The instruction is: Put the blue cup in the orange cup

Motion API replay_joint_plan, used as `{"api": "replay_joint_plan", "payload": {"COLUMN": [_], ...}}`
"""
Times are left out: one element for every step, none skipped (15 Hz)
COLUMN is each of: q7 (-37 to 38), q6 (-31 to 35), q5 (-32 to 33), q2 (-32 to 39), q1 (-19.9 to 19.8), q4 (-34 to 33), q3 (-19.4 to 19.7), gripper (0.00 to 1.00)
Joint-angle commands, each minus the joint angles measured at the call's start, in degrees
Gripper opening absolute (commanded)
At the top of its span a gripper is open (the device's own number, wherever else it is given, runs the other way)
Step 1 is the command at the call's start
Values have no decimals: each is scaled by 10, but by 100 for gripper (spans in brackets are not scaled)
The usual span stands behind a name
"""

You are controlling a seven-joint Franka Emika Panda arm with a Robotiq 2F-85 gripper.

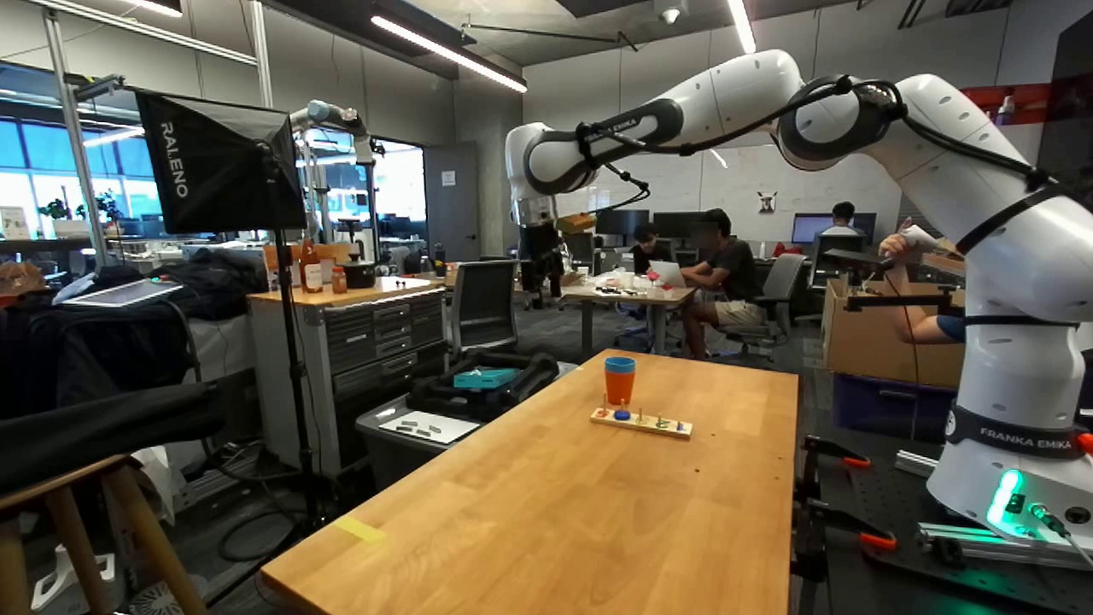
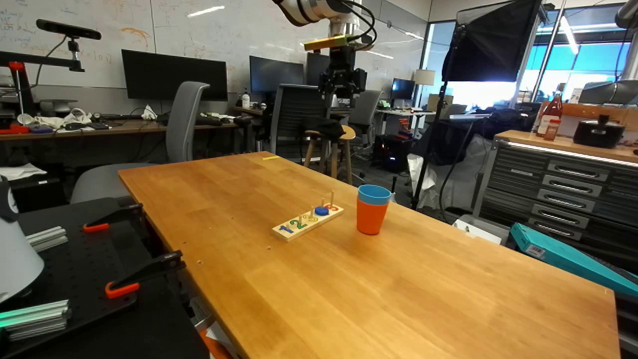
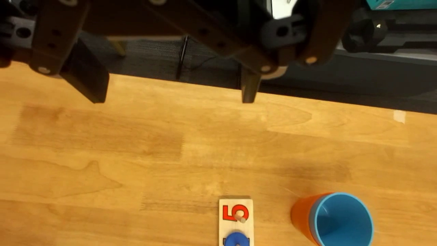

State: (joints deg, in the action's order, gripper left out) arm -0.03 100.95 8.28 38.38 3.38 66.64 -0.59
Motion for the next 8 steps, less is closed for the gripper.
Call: {"api": "replay_joint_plan", "payload": {"q7": [-1, 13, 2, 4, 4, 5, 6, 6], "q6": [-23, -47, -13, -23, -29, -28, -29, -29], "q5": [-36, -51, -26, -34, -37, -37, -38, -39], "q2": [3, 8, 0, 0, 0, -1, -1, 0], "q1": [-15, -18, -8, -11, -13, -16, -16, -16], "q4": [-53, -70, -31, -40, -46, -45, -45, -45], "q3": [-3, -3, 3, 3, 3, 0, 0, 0], "gripper": [100, 100, 100, 100, 100, 100, 100, 100]}}
